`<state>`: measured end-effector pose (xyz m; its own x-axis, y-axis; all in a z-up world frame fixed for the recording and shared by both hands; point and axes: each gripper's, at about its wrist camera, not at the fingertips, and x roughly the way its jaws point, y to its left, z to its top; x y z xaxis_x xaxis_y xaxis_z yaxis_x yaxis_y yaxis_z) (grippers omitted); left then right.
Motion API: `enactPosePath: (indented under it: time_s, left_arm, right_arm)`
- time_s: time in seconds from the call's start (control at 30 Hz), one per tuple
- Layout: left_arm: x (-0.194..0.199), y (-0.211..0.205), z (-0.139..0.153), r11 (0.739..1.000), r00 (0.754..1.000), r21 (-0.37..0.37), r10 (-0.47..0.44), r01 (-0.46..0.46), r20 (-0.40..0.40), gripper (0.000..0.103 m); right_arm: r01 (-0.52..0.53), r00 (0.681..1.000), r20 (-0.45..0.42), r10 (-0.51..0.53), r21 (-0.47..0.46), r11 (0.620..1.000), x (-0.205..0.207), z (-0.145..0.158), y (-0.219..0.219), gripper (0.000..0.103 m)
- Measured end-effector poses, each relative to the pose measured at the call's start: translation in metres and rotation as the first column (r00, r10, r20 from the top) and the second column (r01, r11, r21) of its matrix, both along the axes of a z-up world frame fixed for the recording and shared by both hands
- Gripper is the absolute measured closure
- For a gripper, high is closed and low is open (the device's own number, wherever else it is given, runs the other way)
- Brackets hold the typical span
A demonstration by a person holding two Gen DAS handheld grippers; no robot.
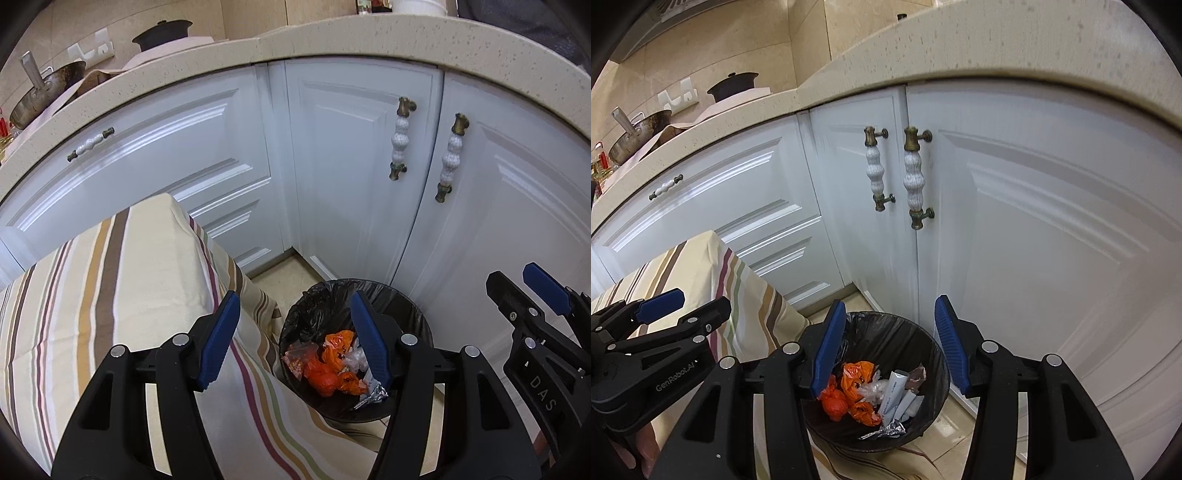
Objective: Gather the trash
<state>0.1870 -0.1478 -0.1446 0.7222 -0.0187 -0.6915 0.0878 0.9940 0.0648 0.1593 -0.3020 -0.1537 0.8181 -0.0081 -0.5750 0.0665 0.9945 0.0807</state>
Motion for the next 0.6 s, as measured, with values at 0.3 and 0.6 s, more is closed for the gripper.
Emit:
enactPosePath:
  time_s: [0.3,0.6]
  left_arm:
    - [-0.038,0.018,0.037,1.000,0.997,-0.014,-0.018,0.019,0.076,0.031]
    - [-0.092,0.054,0.080,1.000,0.984,-0.031,0.008,-0.003,0.178,0.015]
  right_arm:
    - [0.016,0.998,0.056,-0.014,-0.027,1.000,-0.031,0.035,0.013,0.046]
    - [0.018,0.993,0.114,-0.015,-0.026,1.000,-0.077,0.069,0.036,0.035]
